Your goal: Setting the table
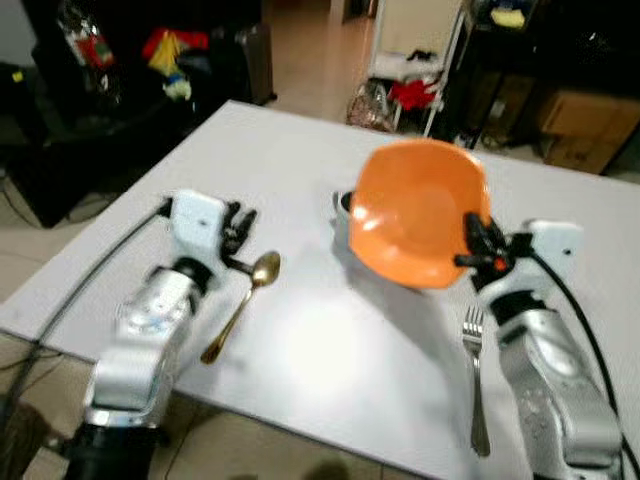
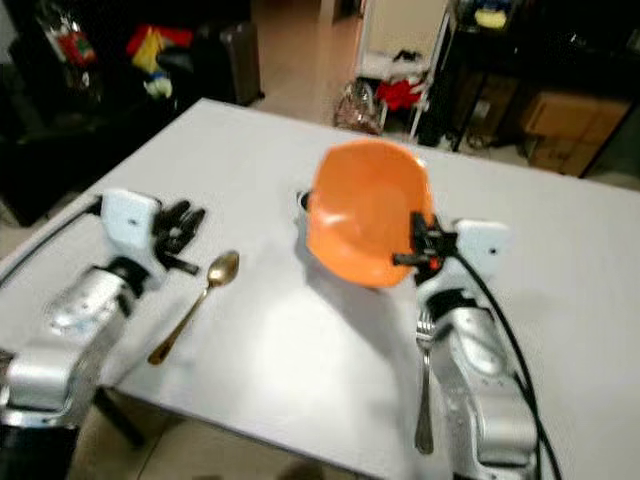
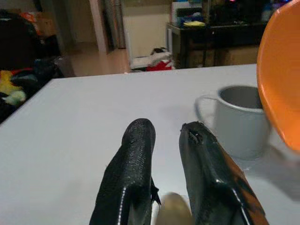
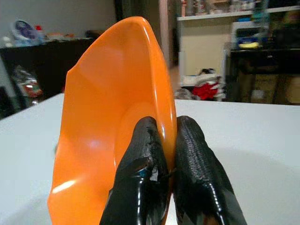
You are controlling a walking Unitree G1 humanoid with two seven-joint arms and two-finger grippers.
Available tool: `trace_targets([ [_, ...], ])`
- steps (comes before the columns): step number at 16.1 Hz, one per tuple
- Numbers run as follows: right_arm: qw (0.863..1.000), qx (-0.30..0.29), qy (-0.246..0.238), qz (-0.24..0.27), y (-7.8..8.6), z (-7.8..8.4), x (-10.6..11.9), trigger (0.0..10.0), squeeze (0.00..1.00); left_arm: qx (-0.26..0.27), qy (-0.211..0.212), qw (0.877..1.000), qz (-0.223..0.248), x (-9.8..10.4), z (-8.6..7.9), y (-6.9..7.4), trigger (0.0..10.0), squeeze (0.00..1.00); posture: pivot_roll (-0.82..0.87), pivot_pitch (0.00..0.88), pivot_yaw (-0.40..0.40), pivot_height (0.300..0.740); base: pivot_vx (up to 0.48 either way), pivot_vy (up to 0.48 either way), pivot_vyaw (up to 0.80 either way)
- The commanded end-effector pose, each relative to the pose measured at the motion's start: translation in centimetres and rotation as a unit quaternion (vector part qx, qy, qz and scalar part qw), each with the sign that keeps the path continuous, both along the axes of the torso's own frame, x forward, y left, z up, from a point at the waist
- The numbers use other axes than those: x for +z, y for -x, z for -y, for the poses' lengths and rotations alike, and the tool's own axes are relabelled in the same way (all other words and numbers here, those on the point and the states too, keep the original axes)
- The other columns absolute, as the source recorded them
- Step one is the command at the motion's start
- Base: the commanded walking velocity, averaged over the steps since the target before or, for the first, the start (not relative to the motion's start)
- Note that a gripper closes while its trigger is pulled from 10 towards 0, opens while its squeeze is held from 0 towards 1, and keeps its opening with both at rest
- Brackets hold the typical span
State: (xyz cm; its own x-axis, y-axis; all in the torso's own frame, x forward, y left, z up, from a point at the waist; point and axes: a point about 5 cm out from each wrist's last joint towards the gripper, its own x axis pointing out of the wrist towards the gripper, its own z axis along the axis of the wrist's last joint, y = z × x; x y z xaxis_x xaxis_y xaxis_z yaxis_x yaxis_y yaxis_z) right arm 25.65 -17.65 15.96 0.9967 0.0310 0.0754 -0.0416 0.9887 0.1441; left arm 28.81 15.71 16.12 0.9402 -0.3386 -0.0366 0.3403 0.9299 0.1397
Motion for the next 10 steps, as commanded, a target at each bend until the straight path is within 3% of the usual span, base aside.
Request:
trace_targets([
  [1, 0.999, -0.014, 0.001, 0.032, 0.1, 0.6, 1.4, 10.0, 0.00, -0.008, -0.003, 1.000, 0.008, 0.3, 0.0, 0.0, 10.0, 0.00, -0.01, 0.000, -0.047, 0.740, 0.000, 0.000, 0.00],
  [6, 0.996, -0.036, -0.006, 0.075, 0.0, 1.8, 3.2, 10.0, 0.00, -0.017, -0.003, 1.000, 0.013, 0.5, 0.1, 0.0, 10.0, 0.00, -0.01, 0.000, -0.044, 0.740, 0.000, 0.000, 0.00],
  [8, 0.993, -0.075, 0.016, 0.094, -0.3, 3.4, 3.8, 10.0, 0.00, -0.021, -0.002, 1.000, 0.014, 0.6, 0.1, -0.1, 10.0, 0.00, -0.01, 0.000, -0.042, 0.740, 0.000, 0.000, 0.00],
  [10, 0.988, -0.099, 0.066, 0.098, -1.7, 5.1, 3.9, 10.0, 0.00, -0.025, -0.002, 1.000, 0.014, 0.6, 0.2, -0.2, 10.0, 0.00, -0.02, 0.000, -0.032, 0.740, 0.000, 0.000, 0.00],
])
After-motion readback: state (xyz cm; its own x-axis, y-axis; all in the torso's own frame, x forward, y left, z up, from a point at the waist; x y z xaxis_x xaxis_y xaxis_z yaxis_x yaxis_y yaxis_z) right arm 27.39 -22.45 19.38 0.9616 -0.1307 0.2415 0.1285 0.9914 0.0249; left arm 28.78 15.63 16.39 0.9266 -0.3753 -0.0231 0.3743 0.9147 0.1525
